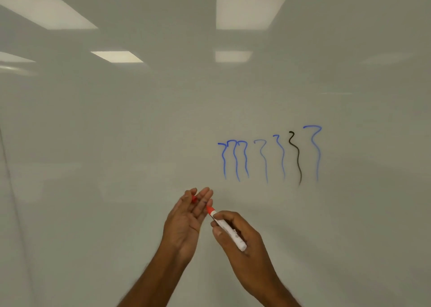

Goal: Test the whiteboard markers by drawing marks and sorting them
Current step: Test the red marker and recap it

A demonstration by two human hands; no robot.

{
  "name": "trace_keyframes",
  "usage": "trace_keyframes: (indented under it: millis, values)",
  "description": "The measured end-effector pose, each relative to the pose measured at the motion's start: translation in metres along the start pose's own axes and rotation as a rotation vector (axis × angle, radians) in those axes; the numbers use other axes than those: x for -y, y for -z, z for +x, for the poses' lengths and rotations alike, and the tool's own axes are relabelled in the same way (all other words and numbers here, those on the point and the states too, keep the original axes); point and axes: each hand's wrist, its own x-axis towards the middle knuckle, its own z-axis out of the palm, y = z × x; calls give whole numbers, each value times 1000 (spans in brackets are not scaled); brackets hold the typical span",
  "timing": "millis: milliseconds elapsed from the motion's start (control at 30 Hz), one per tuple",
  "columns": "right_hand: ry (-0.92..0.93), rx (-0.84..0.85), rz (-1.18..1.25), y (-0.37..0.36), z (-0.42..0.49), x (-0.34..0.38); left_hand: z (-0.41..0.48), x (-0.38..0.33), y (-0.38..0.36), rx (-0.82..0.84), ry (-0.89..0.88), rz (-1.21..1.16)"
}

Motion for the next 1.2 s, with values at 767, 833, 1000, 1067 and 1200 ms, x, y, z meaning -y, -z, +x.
trace_keyframes:
  millis: [767, 833, 1000, 1067, 1200]
  values:
    - [86, 36, -55, 34, -112, 4, -150, 55, -22, -87, 112, -72]
    - [87, 4, -44, 26, -120, 13, -162, 48, -18, -83, 123, -78]
    - [100, -55, -47, -7, -140, 40, -189, 26, 3, -87, 149, -124]
    - [105, -70, -54, -29, -151, 51, -197, 10, 16, -95, 155, -162]
    - [83, -92, -53, -71, -170, 70, -214, -20, 49, -108, 178, -192]
